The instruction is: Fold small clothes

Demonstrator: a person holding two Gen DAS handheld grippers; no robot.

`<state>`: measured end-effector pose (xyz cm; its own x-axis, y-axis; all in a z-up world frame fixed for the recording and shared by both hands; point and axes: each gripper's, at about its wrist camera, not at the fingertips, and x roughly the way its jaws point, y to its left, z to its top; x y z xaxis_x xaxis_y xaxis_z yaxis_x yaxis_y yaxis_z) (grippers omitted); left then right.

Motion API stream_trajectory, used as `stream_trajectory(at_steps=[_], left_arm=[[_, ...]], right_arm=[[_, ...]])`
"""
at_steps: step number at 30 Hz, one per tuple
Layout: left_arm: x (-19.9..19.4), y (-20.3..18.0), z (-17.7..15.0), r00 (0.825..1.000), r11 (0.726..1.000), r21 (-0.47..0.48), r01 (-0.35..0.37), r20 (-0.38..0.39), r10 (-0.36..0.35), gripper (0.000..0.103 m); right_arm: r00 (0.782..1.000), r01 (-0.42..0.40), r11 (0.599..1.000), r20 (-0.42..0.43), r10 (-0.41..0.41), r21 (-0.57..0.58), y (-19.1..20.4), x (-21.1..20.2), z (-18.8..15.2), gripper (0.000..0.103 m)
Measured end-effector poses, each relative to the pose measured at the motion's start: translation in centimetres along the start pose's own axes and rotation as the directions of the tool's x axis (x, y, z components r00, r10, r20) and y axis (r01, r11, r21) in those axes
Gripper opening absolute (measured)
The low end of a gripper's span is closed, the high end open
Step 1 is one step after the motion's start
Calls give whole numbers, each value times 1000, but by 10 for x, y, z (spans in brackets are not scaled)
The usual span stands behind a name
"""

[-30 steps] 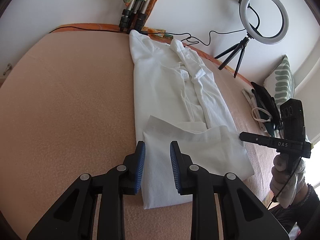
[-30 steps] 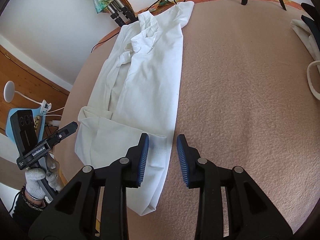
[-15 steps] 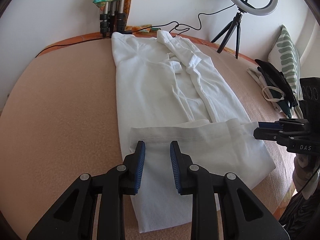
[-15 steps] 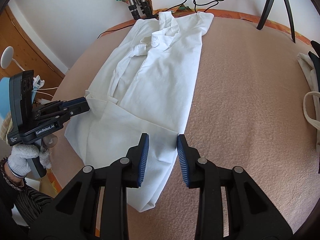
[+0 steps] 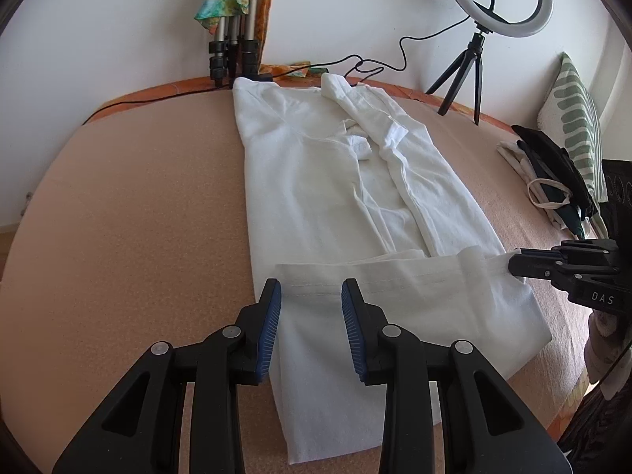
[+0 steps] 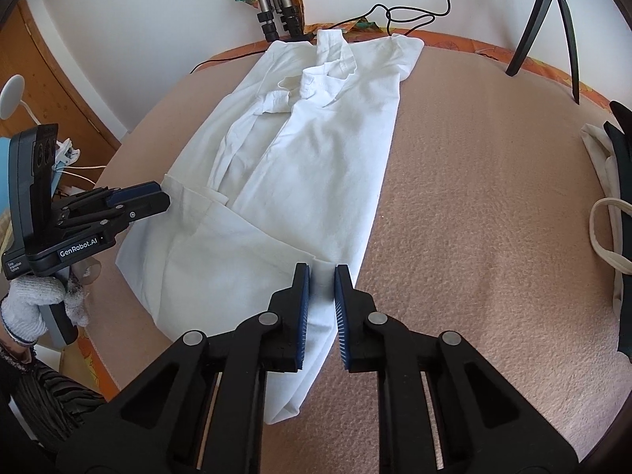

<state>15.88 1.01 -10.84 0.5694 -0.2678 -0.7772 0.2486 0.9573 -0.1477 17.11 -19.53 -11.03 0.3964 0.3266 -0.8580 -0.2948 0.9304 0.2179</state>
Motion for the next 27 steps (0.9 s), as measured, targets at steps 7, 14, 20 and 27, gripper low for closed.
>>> stream_trajectory(at_steps=[7,14,20,27], left_arm=[[13,0,2,1000,999,31,12,-8,-12,33],[7,2,0,998,998,35,50,36,-52,5],[-11,12,-2,995,1000,-4,27,96,-26,5],[-9,21,-3,995,1000,-16,-19,102,21,4]], right_arm=[[1000,13,1000,25,-13,-23,7,-2,4,8],[999,26,999,47,-24,-40,12,-5,6,7],[996,41,998,83,-38,-41,11,-11,7,6],[995,53,998,82,-51,-31,3,-1,11,6]])
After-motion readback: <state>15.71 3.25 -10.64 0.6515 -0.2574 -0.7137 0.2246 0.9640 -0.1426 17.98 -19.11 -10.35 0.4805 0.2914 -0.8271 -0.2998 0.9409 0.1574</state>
